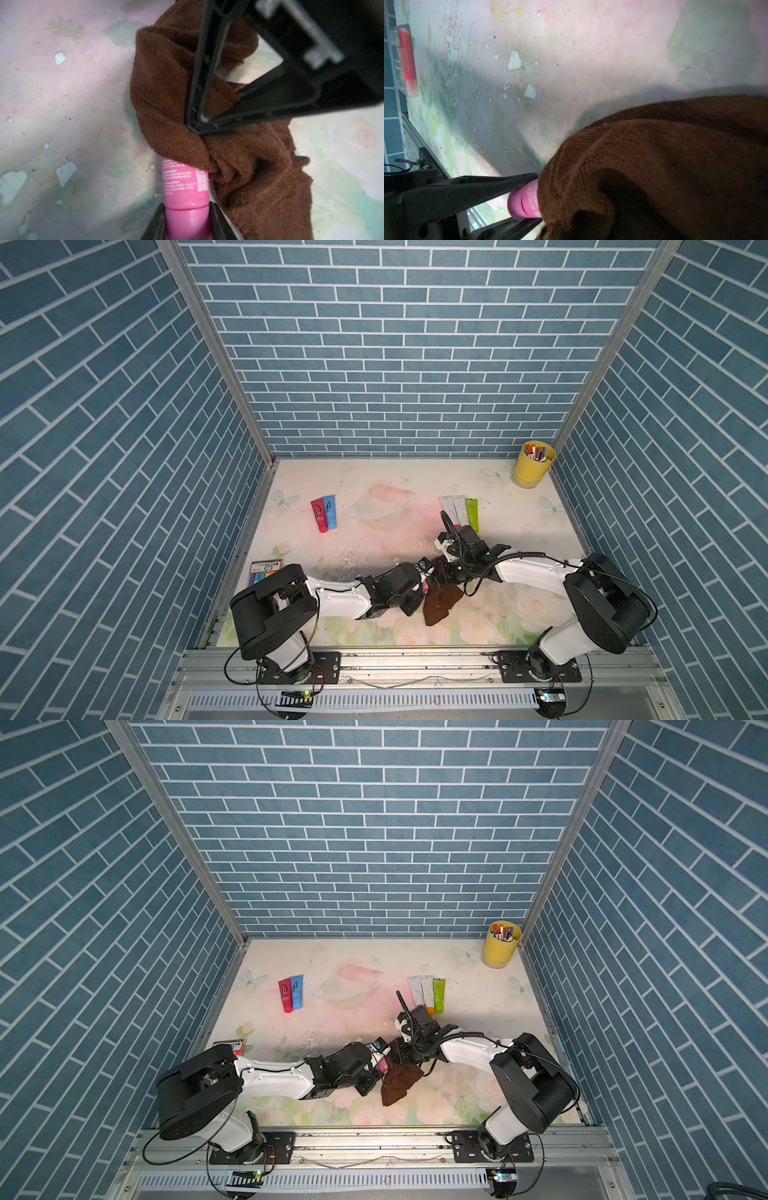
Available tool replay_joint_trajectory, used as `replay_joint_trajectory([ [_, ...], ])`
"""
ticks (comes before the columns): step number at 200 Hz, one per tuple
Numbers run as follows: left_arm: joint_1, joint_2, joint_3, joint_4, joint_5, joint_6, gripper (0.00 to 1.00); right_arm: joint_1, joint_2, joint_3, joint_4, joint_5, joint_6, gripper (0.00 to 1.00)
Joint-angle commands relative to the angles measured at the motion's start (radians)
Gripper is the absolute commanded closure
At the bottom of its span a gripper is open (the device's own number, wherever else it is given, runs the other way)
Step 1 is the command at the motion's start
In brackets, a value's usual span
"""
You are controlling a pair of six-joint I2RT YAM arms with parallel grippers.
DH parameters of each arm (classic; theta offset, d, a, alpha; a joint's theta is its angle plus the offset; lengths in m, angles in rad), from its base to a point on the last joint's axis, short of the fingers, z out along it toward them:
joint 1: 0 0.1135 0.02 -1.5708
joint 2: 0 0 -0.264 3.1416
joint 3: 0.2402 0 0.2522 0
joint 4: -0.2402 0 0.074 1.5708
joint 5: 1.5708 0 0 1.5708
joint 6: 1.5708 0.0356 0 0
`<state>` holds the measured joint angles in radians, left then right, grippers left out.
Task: Wipe the surface of the toothpaste tube
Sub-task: Wipe the dirt from the toothpaste tube.
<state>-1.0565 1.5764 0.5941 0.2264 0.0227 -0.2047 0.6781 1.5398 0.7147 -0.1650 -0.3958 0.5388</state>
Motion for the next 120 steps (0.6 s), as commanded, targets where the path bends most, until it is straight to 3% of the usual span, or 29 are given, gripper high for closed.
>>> replay_joint_trajectory([
  [1,-0.013,-0.010,0.009,0.050,0.066,0.019,1.00,-0.092,0.016,-0.020,-0.117,0.211,-0.040,1.00],
  [19,-0.012,-0.010,0.010,0.046,0.068,0.018,1.00,-0.128,-0.024,-0.033,-0.139,0.301,-0.033,1.00],
  [41,-0.011,-0.010,0.011,0.042,0.051,0.010,1.00,-0.146,-0.045,-0.044,-0.140,0.302,-0.034,1.00],
  [90,0.006,-0.038,-0.002,0.018,-0.040,-0.043,1.00,-0.137,-0.224,-0.092,-0.230,0.248,-0.034,1.00],
  [120,0.042,-0.065,-0.001,0.001,-0.122,-0.141,1.00,-0.115,-0.339,-0.125,-0.304,0.166,-0.075,1.00],
])
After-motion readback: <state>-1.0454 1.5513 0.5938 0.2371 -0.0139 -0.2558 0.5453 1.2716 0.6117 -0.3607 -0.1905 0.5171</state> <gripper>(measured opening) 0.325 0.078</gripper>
